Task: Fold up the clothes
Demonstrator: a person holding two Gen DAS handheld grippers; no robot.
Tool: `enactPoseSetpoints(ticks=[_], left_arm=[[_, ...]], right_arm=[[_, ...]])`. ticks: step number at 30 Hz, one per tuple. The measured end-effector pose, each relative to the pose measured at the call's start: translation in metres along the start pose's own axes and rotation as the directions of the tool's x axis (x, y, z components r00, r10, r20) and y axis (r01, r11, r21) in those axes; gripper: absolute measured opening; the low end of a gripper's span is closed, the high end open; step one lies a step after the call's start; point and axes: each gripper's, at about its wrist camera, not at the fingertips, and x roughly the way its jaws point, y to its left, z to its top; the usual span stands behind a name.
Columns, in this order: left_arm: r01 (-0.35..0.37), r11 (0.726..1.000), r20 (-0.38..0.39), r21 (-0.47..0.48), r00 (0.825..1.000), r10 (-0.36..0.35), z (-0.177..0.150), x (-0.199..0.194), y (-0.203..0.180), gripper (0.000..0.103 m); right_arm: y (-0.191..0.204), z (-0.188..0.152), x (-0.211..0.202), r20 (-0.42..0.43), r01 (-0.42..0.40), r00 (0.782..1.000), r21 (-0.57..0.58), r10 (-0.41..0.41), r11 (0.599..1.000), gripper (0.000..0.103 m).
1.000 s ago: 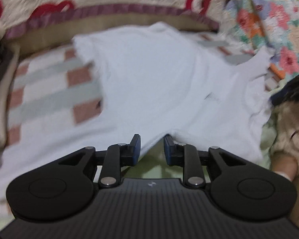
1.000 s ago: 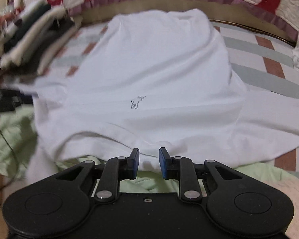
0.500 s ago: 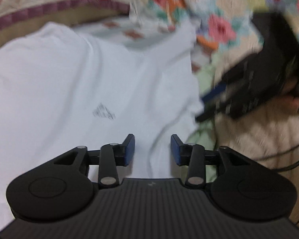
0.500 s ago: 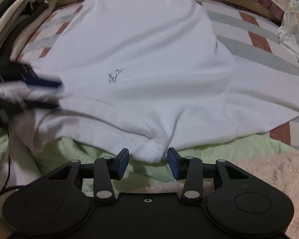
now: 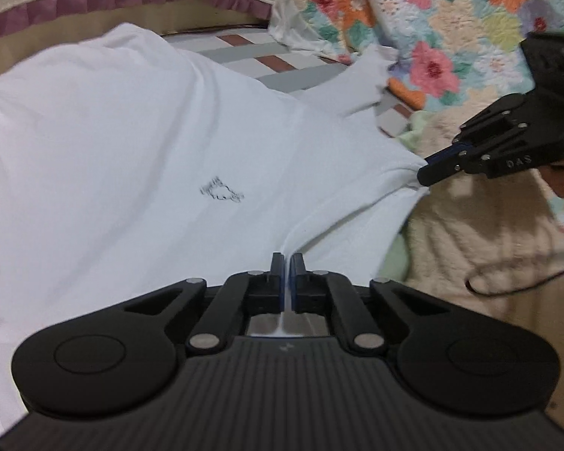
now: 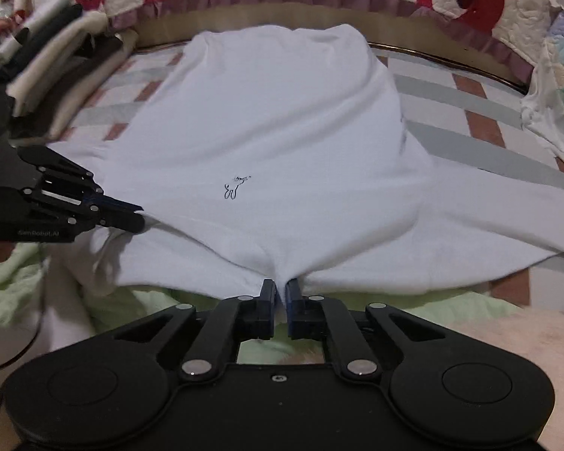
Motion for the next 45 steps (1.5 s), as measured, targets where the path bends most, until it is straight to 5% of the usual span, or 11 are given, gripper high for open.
enactPoseSetpoints(ticks=[6,10,14,20,23,24,27,32,37,43,45], left_arm=[[0.016,1.000,-0.098,-0.018,0.995,-0.018,-0.016,0.018,0.001,0.002],[0.112,0.991,-0.151,-0.067,0.981,-0.121,-0.023,0.021,0.002,0.006],[0.096,0.994,-0.192,-0.058,0.976,-0.106,-0.024,0.023,0.001,0.006],[0.094,0.988,-0.045,-0.121,0.994,-0.101,0.003,-0.028,0.020,0.038],[-0.025,0.980,0.019,-0.199,0.999,0.029,0.021,-0.053,0.053,0.042],[-0.073,0.971,0.037,-0.228,0.996,0.083,0.027,-0.061,0.065,0.043],[-0.245,0.930,0.071,-0.274,0.959,0.274,0.042,-0.070,0.104,0.045],[-0.488,0.825,0.055,-0.286,0.851,0.522,0.054,-0.043,0.172,0.045],[-0.448,0.781,0.084,-0.435,0.844,0.530,0.058,-0.018,0.220,0.045],[-0.514,0.736,-0.020,-0.441,0.825,0.565,0.061,0.024,0.245,0.045],[-0.526,0.754,-0.012,-0.393,0.823,0.568,0.061,0.025,0.244,0.042]], right_arm=[[-0.008,-0.009,0.019,-0.094,-0.043,0.995,-0.029,0.040,0.999,0.006],[-0.010,-0.004,0.010,-0.106,-0.101,0.990,-0.048,0.095,0.994,0.006],[0.004,-0.005,0.025,-0.186,-0.075,0.982,-0.184,0.041,0.980,0.006],[0.003,0.006,0.017,-0.226,-0.130,0.971,-0.227,0.078,0.965,0.012],[-0.015,0.021,-0.007,-0.150,-0.204,0.973,-0.186,0.178,0.961,0.023],[-0.024,0.030,-0.018,-0.085,-0.224,0.973,-0.155,0.213,0.962,0.035],[-0.051,0.061,-0.027,0.095,-0.226,0.968,-0.064,0.231,0.972,0.043],[-0.070,0.124,0.006,0.270,-0.137,0.954,0.015,0.128,0.990,0.043],[-0.096,0.186,0.078,0.340,-0.112,0.937,0.085,0.077,0.990,0.044],[-0.117,0.223,0.152,0.336,-0.021,0.942,0.131,-0.024,0.991,0.044],[-0.124,0.231,0.162,0.330,-0.031,0.944,0.145,-0.019,0.989,0.044]])
